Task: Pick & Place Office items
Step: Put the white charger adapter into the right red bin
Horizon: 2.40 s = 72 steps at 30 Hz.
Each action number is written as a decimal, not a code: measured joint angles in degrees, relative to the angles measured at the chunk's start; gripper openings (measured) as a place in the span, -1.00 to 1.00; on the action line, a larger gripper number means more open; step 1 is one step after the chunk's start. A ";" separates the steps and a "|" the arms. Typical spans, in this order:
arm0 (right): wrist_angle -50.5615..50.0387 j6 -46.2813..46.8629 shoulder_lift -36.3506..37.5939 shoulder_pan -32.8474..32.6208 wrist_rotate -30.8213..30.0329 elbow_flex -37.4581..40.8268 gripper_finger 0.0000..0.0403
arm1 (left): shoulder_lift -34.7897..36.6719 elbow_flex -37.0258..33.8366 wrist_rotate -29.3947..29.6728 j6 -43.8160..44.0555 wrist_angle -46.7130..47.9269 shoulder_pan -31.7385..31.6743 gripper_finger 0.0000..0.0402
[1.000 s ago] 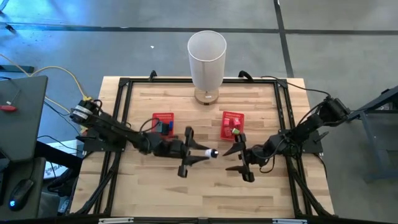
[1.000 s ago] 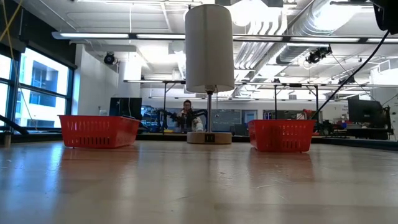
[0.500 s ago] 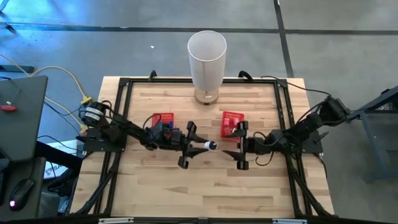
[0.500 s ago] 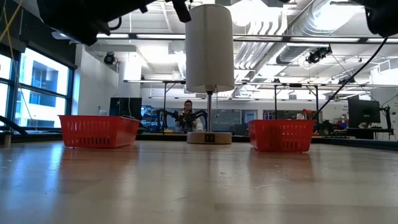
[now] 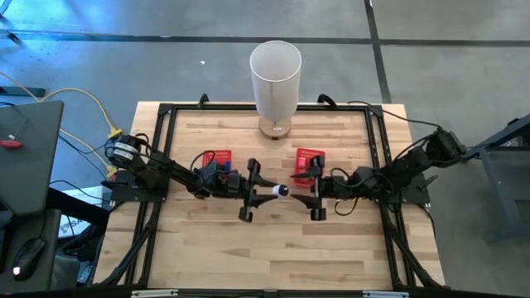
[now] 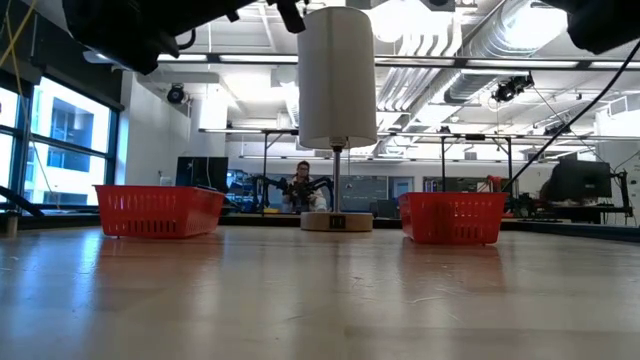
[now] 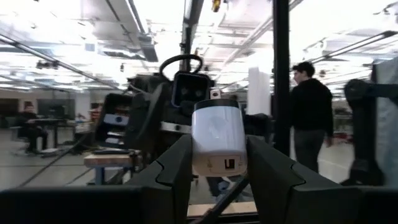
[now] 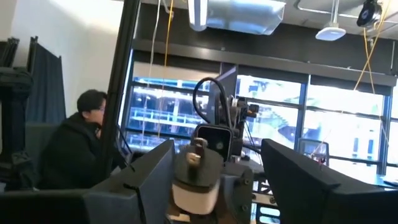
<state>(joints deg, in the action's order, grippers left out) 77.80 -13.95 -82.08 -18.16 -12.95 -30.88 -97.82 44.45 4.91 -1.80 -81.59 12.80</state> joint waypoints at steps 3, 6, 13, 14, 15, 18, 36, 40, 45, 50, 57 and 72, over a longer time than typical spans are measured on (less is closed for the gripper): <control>-3.40 -0.30 0.00 0.25 0.01 -1.98 0.12 | 0.00 0.00 1.07 -1.14 -0.65 -0.26 -0.41; -5.61 -1.16 0.00 0.25 -0.09 -2.97 0.12 | 0.00 0.02 1.22 -1.42 -1.70 -0.37 -0.41; -5.35 -1.32 0.00 0.56 -0.06 -3.47 0.12 | 0.00 0.02 1.18 -2.76 -3.89 -0.33 -0.41; -5.21 -1.26 0.00 0.80 -0.06 -3.47 0.12 | 0.00 0.02 1.18 -2.95 -4.45 -0.33 -0.41; -5.11 -1.01 0.00 1.13 -0.04 -3.47 0.12 | 0.00 0.11 1.18 -3.14 -4.62 -0.46 -0.41; -5.12 -0.13 0.00 1.98 0.12 -3.47 0.12 | 0.00 0.45 1.18 -3.19 -4.36 -0.70 -0.41; -5.14 0.67 0.00 3.63 2.45 -3.49 0.12 | 0.02 3.41 1.11 -4.22 -1.11 -1.84 -0.41; -5.10 0.63 0.00 3.61 2.64 -3.51 0.12 | -0.08 4.15 1.13 -4.31 0.82 -1.86 -0.41; -5.05 0.27 0.00 3.61 2.65 -3.56 0.12 | -0.50 4.57 1.08 -4.83 0.96 -2.07 -0.41; -5.05 0.21 0.00 3.59 2.67 -3.56 0.12 | -0.50 4.61 1.09 -4.81 1.06 -2.29 -0.41; -5.06 0.21 0.00 3.93 2.82 -3.56 0.05 | -0.57 4.61 1.01 -3.22 2.09 -3.37 -0.41; -5.64 1.24 0.00 5.58 5.75 -3.56 -0.34 | -0.57 4.61 0.65 -3.00 2.04 -4.04 -0.41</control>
<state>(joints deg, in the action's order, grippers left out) 72.16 -12.71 -82.08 -12.58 -7.20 -34.44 -98.39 49.06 5.56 -4.80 -79.55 8.75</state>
